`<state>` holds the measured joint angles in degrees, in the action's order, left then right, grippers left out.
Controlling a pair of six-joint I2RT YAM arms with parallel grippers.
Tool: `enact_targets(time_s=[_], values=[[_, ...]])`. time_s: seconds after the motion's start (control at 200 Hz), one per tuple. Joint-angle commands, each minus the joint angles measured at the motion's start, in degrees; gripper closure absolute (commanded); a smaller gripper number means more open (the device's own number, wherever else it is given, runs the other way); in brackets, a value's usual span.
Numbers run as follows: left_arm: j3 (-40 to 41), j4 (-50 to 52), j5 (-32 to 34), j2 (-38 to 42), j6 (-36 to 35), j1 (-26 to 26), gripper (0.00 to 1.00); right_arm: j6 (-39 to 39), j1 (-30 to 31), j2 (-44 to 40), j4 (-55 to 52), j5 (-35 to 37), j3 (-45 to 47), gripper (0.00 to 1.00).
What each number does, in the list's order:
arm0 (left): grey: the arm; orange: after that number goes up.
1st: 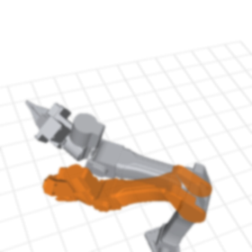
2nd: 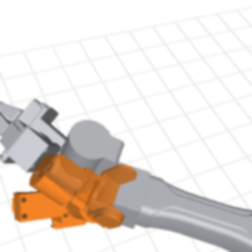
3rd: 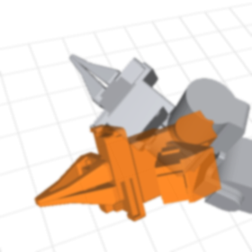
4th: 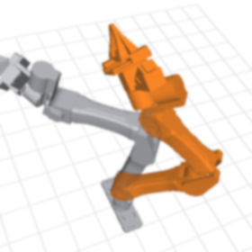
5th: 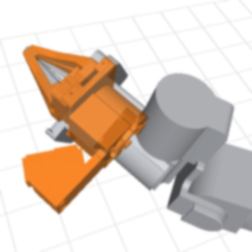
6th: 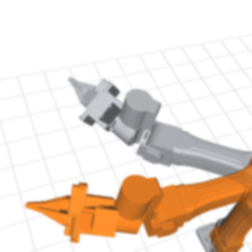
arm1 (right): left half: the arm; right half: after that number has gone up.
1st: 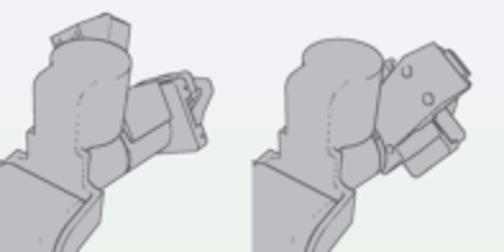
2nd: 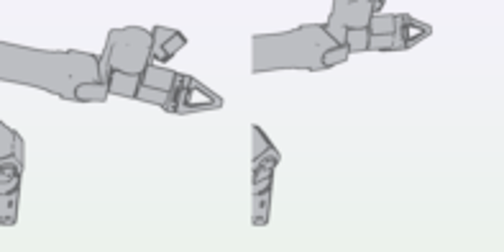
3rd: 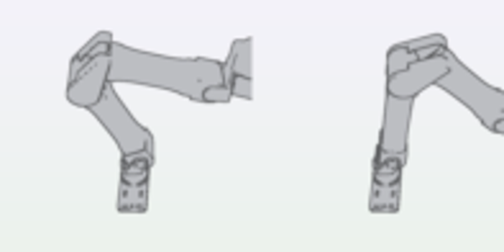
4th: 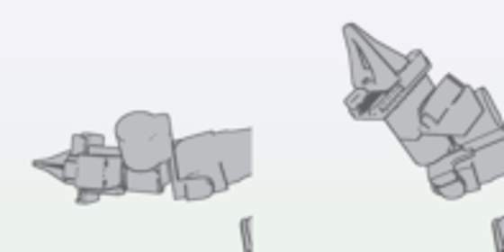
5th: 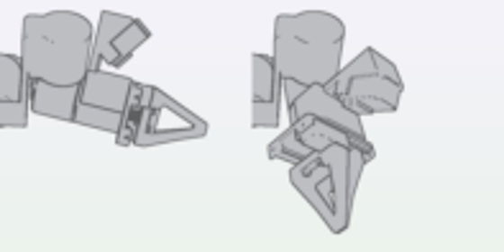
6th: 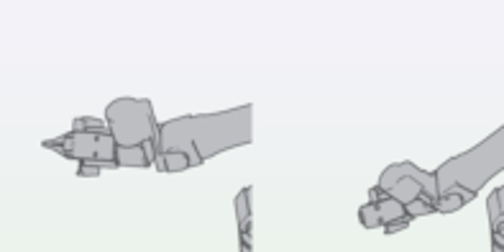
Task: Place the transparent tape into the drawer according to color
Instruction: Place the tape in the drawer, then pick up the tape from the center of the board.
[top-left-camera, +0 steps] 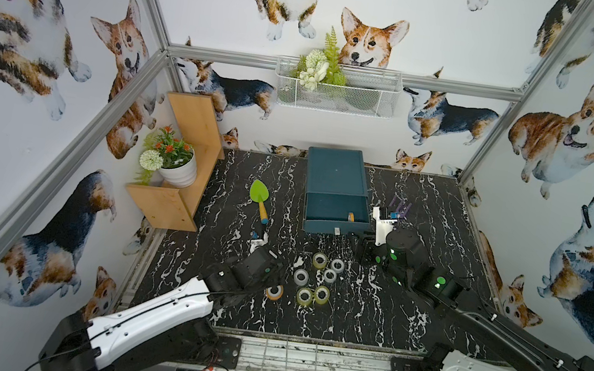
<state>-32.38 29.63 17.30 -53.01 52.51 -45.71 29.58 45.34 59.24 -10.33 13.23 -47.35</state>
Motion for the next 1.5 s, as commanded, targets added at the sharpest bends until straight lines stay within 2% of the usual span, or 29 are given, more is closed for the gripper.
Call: enact_targets(time_s=[0.0, 0.15, 0.195, 0.375, 0.591, 0.636, 0.781, 1.221, 1.496], values=[[0.5, 2.4, 0.9, -2.9, 4.6, -1.2, 0.29, 1.3, 0.0, -0.7, 2.6, 0.1, 1.2, 0.44], [1.2, 4.6, 1.5, -6.8, 6.2, -2.2, 0.35, 1.4, 0.1, -1.4, 3.4, 0.3, 2.4, 0.44], [1.7, 4.0, 1.1, -7.0, 5.9, -2.2, 0.39, 1.4, 0.1, -1.6, 3.3, 0.5, 2.5, 0.44], [4.1, -0.2, -1.4, -8.6, 4.8, -2.2, 0.43, 1.3, 0.1, -1.4, 3.0, 0.8, 2.4, 0.44], [3.3, -3.3, -2.7, -13.2, 2.7, -2.3, 0.49, 1.4, 0.1, -1.2, 3.0, 0.9, 2.4, 0.44], [3.1, -3.8, -3.0, -13.6, 2.1, -2.3, 0.53, 1.4, 0.1, -1.2, 2.8, 1.0, 2.4, 0.44], [1.3, -0.7, -1.6, -16.1, 1.2, -2.3, 0.61, 1.4, 0.0, -1.2, 2.4, 1.1, 2.3, 0.43], [-0.1, 3.3, -4.4, -20.0, -2.1, -2.2, 0.61, 1.5, 0.1, -2.4, 2.2, 1.8, 2.9, 0.42], [1.0, 2.3, -5.3, -23.7, -3.0, -2.2, 0.69, 1.5, 0.1, -2.6, 2.4, 1.8, 3.0, 0.42]])
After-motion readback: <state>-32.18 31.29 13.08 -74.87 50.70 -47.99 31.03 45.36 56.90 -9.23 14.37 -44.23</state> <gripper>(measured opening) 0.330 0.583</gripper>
